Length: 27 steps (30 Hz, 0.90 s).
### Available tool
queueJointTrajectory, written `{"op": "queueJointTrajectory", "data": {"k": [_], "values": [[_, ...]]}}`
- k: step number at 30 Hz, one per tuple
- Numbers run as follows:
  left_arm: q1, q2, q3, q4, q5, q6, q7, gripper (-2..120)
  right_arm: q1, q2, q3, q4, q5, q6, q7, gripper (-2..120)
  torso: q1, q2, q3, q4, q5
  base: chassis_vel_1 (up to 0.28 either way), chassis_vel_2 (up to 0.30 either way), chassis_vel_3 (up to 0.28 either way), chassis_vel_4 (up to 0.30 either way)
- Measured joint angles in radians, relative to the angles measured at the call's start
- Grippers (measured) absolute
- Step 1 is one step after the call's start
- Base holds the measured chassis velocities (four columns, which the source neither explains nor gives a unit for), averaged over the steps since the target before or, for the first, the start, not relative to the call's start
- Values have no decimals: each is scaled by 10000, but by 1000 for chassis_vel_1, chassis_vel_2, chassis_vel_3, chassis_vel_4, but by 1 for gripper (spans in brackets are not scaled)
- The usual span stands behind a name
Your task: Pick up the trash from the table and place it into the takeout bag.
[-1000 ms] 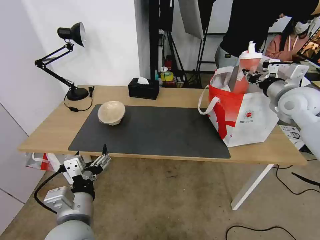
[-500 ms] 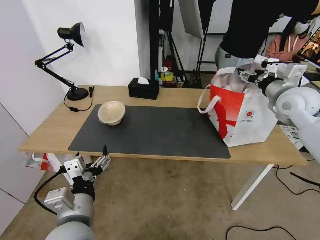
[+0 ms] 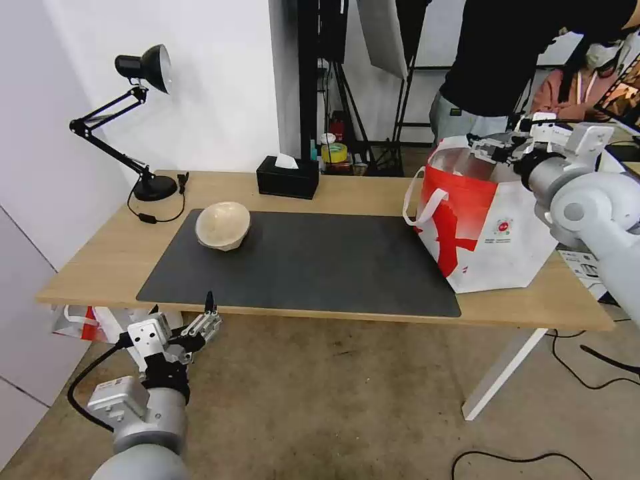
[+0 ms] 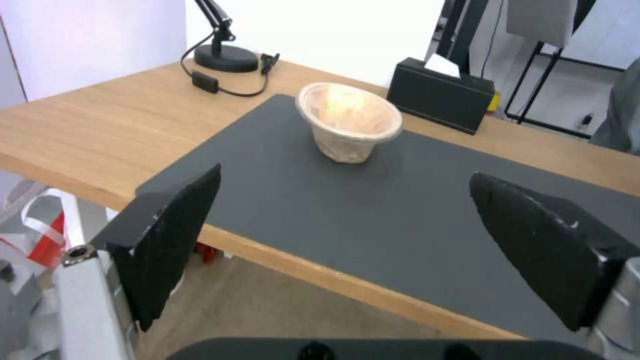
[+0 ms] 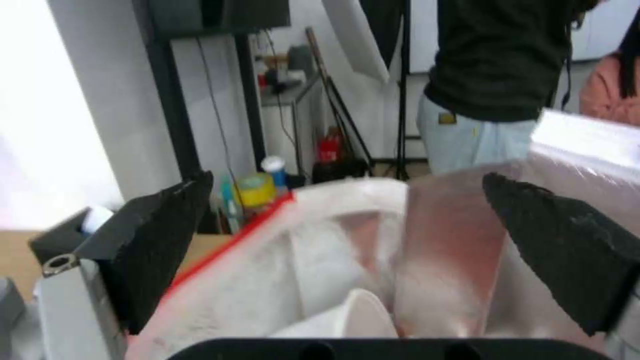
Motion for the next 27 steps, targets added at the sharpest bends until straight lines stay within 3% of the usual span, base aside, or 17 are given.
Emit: {"op": "queueJointTrajectory", "data": {"k": [3,5,6,10,14,19,27], "values": [[-8,-3,-13,0,0,0,5,100,-189,-21,129,508,109,255,270,100,0,0,0,0,-1,0,0,0,0],[-9,-25,-12,0,1,0,8,100,-546,12,221,1072,-150,1156,340,100,0,0,0,0,0,0,0,0,0],[-9,-25,-12,0,1,0,8,100,-546,12,221,1072,-150,1156,340,100,0,0,0,0,0,0,0,0,0],[-15,-72,-3,-1,38,0,31,100,-1585,303,326,2645,-1298,3544,655,100,0,0,0,3,-2,0,0,0,0],[-43,-106,-9,-1,42,0,44,100,-2772,518,339,3901,-2492,4568,966,100,0,1,-1,2,-3,0,0,0,0],[-58,-129,-8,-1,54,-2,-1,100,-5094,1071,247,5081,-4349,5249,1214,100,-1,0,-1,-1,2,0,0,0,0],[-49,-227,52,14,121,-22,17,100,-7353,1784,52,5484,-6950,6029,1365,100,-1,0,0,0,-1,0,0,0,0]]}}
